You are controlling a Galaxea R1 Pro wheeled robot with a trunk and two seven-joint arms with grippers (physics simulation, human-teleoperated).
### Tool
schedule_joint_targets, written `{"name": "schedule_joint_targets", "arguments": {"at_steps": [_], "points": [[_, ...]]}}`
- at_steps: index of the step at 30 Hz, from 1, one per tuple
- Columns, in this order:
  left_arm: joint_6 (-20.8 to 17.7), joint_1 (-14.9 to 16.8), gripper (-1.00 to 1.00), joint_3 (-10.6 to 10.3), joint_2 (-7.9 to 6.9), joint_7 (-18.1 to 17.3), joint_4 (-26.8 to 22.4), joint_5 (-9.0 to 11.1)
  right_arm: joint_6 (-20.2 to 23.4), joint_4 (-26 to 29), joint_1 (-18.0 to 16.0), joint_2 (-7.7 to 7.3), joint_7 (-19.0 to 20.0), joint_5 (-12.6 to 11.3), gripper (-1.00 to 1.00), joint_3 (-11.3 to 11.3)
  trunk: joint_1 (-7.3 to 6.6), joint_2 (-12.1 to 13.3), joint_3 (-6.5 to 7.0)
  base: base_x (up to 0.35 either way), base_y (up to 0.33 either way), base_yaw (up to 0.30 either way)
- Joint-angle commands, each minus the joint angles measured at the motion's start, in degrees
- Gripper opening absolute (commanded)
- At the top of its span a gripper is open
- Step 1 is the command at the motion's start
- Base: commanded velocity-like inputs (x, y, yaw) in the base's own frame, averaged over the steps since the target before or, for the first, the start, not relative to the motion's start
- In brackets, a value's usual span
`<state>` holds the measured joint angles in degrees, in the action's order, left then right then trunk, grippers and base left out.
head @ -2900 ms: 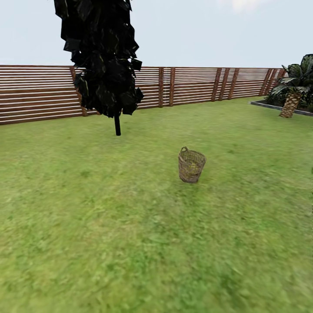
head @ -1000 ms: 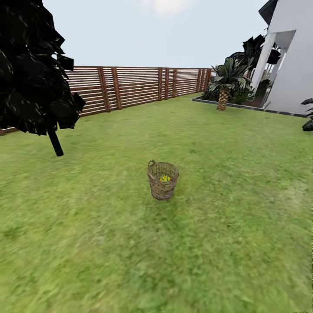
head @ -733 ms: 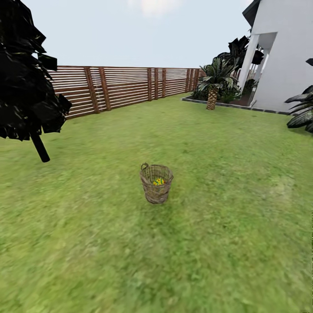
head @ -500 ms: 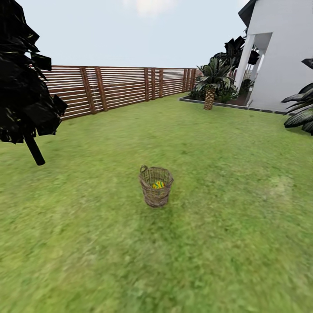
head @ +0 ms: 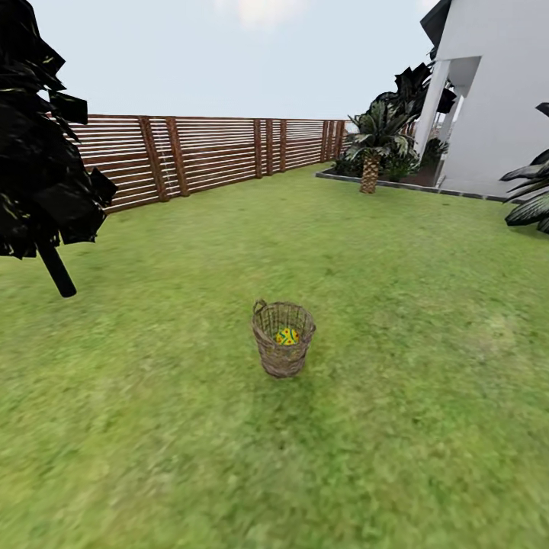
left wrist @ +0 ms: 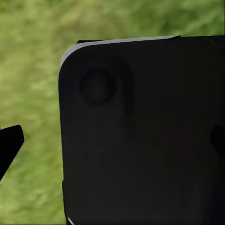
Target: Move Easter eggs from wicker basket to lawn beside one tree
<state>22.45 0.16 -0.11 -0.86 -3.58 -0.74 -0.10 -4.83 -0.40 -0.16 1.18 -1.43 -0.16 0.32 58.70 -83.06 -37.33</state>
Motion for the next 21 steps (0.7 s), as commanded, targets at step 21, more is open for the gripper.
{"name": "schedule_joint_targets", "arguments": {"at_steps": [21], "points": [[0.16,0.02,1.0,0.02,-0.01,-0.2,0.03,0.0,-0.23,-0.04,-0.02,0.0,-0.15,-0.02,1.0,0.03,0.03,-0.02,-0.04,0.277,0.175,-0.005]]}}
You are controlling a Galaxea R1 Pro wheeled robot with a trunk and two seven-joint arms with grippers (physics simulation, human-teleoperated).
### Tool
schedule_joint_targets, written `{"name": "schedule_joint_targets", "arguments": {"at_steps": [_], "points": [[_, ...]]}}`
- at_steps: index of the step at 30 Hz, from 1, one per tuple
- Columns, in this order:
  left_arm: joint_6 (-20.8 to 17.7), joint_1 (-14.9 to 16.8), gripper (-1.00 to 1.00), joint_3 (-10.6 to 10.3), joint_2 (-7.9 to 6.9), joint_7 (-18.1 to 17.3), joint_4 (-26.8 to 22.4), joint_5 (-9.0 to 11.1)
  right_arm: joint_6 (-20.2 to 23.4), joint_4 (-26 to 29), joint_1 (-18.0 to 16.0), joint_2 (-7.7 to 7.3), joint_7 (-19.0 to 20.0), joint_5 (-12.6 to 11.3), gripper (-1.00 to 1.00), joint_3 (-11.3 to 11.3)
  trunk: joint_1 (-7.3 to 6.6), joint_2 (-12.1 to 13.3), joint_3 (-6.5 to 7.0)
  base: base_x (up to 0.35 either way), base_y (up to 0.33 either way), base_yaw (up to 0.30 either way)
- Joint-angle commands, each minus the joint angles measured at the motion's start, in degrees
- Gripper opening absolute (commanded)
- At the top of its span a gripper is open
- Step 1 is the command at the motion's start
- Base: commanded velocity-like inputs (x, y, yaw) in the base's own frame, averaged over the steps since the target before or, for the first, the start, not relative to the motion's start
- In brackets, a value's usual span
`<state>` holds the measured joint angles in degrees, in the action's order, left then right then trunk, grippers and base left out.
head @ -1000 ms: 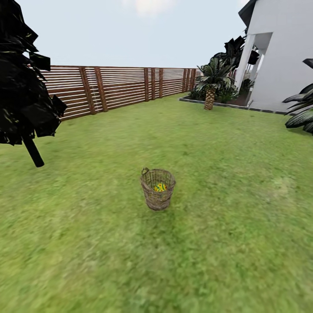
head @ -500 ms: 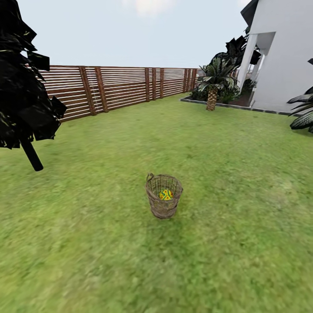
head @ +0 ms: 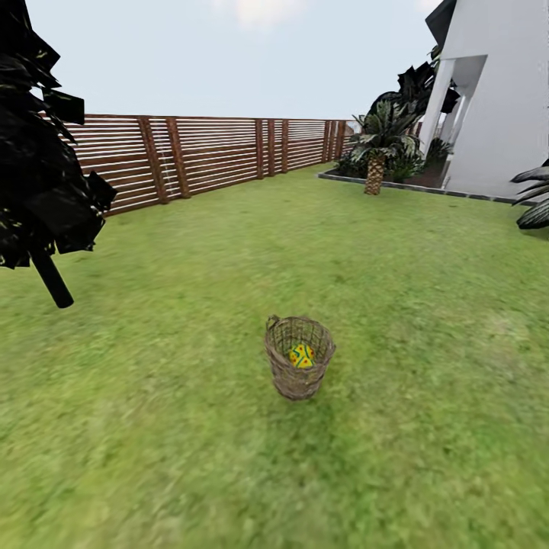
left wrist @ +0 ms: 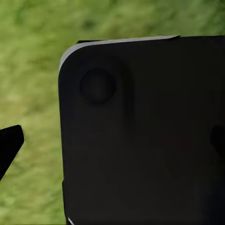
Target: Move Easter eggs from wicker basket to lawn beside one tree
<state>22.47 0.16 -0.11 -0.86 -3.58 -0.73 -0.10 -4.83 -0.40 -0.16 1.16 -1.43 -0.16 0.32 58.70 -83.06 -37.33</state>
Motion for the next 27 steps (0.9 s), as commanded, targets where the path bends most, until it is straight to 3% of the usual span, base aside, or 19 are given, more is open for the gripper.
{"name": "schedule_joint_targets", "arguments": {"at_steps": [1,16,27], "points": [[0.15,0.02,1.0,0.02,-0.02,-0.2,0.02,0.0,-0.21,-0.04,-0.02,0.01,-0.15,-0.02,1.0,0.03,0.03,-0.02,-0.04,0.277,0.175,-0.069],[0.16,0.02,1.0,0.02,-0.02,-0.2,0.02,-0.02,-0.24,-0.04,-0.02,-0.04,-0.15,-0.03,1.0,0.05,0.03,-0.02,-0.04,0.277,0.175,-0.207],[0.14,0.02,1.0,0.02,-0.02,-0.2,0.0,0.01,-0.26,0.19,-0.02,-0.22,-0.15,-0.03,1.0,0.09,0.03,-0.02,-0.04,0.277,0.175,-0.045]]}}
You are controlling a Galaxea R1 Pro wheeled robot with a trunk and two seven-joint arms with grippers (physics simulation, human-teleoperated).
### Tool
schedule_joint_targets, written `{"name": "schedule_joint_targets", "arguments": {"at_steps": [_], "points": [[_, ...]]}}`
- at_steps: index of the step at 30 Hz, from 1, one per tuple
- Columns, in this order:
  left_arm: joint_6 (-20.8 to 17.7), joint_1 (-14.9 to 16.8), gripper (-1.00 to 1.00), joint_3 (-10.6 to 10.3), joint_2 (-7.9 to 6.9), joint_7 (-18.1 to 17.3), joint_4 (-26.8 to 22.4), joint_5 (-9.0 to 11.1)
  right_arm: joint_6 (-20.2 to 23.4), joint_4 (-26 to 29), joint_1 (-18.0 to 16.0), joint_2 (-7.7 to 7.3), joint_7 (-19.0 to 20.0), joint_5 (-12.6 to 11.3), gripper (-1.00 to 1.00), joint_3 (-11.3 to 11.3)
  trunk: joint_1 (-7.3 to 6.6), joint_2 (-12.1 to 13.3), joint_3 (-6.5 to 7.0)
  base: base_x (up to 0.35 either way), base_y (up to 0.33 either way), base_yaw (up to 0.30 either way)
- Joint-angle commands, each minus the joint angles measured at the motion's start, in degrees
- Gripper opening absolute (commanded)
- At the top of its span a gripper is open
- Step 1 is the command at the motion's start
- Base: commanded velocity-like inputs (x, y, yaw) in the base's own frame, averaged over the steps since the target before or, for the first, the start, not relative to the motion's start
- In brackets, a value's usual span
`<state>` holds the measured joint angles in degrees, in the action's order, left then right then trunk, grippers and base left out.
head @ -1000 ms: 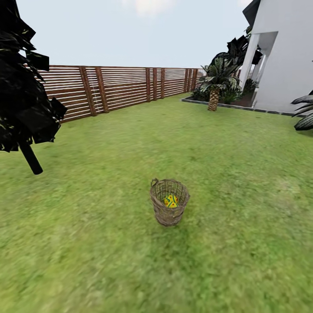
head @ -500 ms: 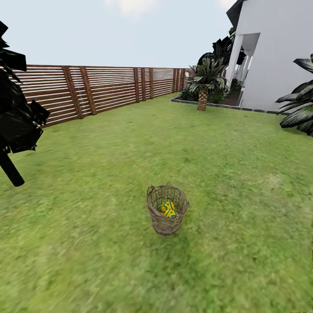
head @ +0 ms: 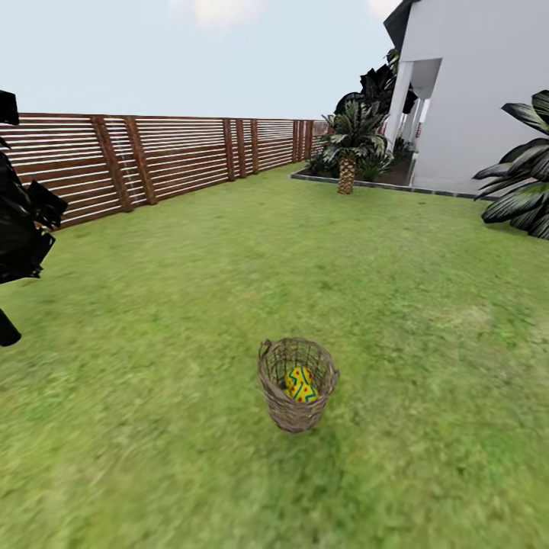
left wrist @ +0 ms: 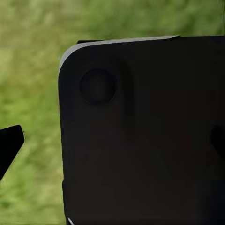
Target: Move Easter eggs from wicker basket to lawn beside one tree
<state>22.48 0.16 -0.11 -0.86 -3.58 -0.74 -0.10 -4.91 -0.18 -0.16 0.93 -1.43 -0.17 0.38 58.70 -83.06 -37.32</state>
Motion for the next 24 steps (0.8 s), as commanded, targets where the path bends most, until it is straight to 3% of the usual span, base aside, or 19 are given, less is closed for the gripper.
{"name": "schedule_joint_targets", "arguments": {"at_steps": [1,24], "points": [[0.13,0.02,1.0,0.02,-0.01,-0.2,0.0,-0.01,-0.19,0.02,-0.02,0.02,-0.15,-0.01,1.0,0.02,0.03,-0.02,-0.04,0.277,0.175,-0.005],[0.88,0.02,1.0,0.02,-0.01,-0.2,0.04,-0.08,-0.12,-0.17,-0.02,0.04,-0.15,-0.08,1.0,0.1,0.03,-0.02,-0.04,0.277,0.175,-0.001]]}}
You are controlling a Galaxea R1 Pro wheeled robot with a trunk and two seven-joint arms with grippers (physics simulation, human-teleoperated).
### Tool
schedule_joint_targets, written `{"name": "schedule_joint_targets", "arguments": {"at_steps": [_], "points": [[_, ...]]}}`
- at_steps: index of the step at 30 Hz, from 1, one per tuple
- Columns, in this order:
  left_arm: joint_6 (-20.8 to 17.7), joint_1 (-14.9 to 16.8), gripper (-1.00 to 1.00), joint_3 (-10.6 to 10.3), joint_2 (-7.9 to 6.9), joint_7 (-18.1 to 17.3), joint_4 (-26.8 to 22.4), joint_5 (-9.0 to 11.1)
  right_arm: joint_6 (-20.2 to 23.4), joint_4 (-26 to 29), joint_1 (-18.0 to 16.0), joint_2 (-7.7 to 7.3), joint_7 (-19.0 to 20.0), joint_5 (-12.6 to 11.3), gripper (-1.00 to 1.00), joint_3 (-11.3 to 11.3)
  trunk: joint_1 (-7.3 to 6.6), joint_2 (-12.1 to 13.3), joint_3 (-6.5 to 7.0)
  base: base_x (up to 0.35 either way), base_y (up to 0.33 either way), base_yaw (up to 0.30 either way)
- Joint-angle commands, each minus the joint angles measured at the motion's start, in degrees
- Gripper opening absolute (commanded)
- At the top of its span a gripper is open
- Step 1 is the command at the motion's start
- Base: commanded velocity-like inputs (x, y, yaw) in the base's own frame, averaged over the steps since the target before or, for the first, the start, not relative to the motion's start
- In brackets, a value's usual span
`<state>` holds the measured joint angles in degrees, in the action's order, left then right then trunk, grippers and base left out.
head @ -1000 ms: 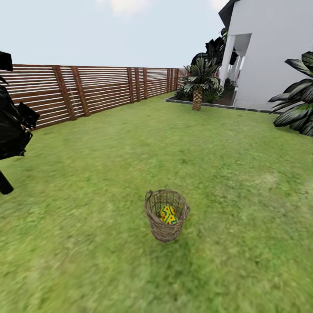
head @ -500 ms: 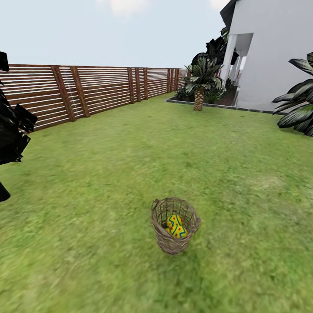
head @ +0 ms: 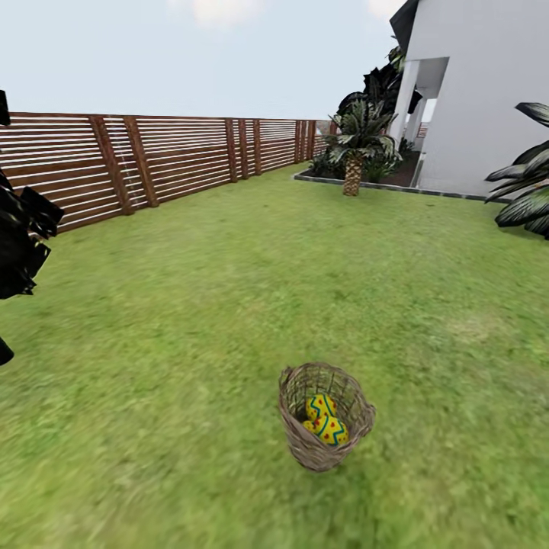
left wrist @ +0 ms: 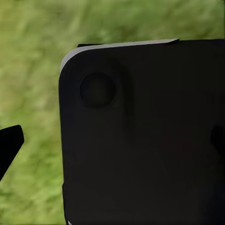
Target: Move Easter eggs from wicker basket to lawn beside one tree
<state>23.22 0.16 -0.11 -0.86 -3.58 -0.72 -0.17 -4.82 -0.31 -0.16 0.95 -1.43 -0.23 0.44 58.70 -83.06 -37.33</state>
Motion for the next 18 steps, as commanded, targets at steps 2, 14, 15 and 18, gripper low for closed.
{"name": "schedule_joint_targets", "arguments": {"at_steps": [2,14,15,18], "points": [[0.14,0.02,1.0,0.02,-0.01,-0.2,0.01,0.02,-0.2,-0.04,-0.02,0.01,-0.15,-0.03,1.0,0.06,0.03,-0.02,-0.04,0.277,0.175,0.0],[0.17,0.02,1.0,0.02,-0.01,-0.2,0.01,0.0,-0.26,-0.03,-0.02,-0.07,-0.15,0.02,1.0,0.06,0.03,-0.02,-0.04,0.277,0.175,0.0],[0.18,0.02,1.0,0.02,-0.01,-0.2,0.01,0.0,-0.26,-0.03,-0.02,-0.09,-0.15,0.03,1.0,0.06,0.03,-0.02,-0.04,0.277,0.173,0.0],[0.22,0.02,1.0,0.02,-0.01,-0.2,0.01,-0.01,-0.22,-0.09,-0.02,-0.11,-0.15,0.02,1.0,0.07,0.03,-0.02,-0.04,0.276,0.16,0.0]]}}
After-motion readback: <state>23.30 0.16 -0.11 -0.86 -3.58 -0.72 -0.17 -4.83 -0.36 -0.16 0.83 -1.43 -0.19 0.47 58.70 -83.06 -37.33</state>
